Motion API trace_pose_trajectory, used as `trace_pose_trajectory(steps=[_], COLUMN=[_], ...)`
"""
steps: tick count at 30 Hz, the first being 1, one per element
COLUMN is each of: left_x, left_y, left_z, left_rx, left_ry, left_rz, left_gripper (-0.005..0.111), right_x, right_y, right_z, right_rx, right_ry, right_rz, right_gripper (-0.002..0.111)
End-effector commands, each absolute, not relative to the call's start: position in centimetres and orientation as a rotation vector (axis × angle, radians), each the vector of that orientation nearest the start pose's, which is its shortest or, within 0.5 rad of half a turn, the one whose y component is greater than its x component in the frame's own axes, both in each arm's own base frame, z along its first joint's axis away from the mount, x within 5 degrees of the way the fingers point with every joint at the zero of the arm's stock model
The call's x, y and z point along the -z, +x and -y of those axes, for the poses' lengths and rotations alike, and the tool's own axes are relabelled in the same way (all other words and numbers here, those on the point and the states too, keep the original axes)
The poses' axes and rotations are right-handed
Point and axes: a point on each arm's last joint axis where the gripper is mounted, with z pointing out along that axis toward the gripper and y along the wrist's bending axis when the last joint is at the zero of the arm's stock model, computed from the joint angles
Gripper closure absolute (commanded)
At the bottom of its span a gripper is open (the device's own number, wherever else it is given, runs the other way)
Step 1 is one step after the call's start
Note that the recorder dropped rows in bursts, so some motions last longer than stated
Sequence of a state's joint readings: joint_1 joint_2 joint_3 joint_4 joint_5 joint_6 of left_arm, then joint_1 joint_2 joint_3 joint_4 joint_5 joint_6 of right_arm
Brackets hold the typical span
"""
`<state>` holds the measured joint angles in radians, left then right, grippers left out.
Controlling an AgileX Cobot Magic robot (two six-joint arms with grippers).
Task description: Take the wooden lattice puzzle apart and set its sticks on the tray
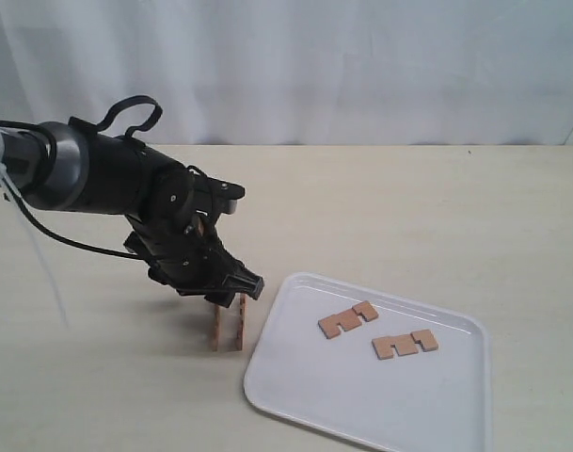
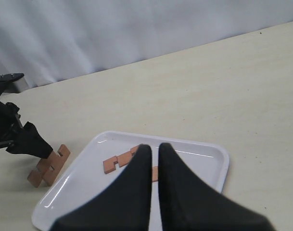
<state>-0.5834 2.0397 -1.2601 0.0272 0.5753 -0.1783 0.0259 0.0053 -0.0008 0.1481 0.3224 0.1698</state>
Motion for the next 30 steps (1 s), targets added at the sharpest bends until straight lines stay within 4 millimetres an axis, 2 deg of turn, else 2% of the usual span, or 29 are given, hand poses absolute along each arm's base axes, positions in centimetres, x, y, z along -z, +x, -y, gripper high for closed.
trace_pose_trajectory(steps=[1,3,8,16,19,23,26,27,28,30], left_x=[-12.3,-12.0,-11.6,-11.6,-11.0,-10.6,-10.6,-10.7,-10.7,-11.5], left_y=[33.2,33.2,33.3,33.1,32.4,32.1,32.1,32.1,32.1,32.0], left_z=[21.7,21.7,21.7,22.0,22.7,22.5,22.4,22.3,22.2,22.1], left_rx=[0.133,0.133,0.133,0.144,0.185,0.182,0.166,0.146,0.128,0.123], left_ry=[0.591,0.57,0.566,0.564,0.576,0.574,0.595,0.617,0.639,0.641], left_rz=[-2.786,-2.798,-2.802,-2.802,-2.758,-2.765,-2.761,-2.76,-2.756,-2.756], left_gripper=[0.052,0.052,0.063,0.064,0.064,0.065,0.087,0.099,0.107,0.107], right_x=[-18.5,-18.5,-18.5,-18.5,-18.5,-18.5,-18.5,-18.5,-18.5,-18.5], right_y=[5.4,5.4,5.4,5.4,5.4,5.4,5.4,5.4,5.4,5.4], right_z=[-0.6,-0.6,-0.6,-0.6,-0.6,-0.6,-0.6,-0.6,-0.6,-0.6], right_rx=[-0.28,-0.28,-0.28,-0.28,-0.28,-0.28,-0.28,-0.28,-0.28,-0.28], right_ry=[0.216,0.216,0.216,0.216,0.216,0.216,0.216,0.216,0.216,0.216], right_rz=[-1.796,-1.796,-1.796,-1.796,-1.796,-1.796,-1.796,-1.796,-1.796,-1.796], right_gripper=[0.104,0.104,0.104,0.104,0.104,0.104,0.104,0.104,0.104,0.104])
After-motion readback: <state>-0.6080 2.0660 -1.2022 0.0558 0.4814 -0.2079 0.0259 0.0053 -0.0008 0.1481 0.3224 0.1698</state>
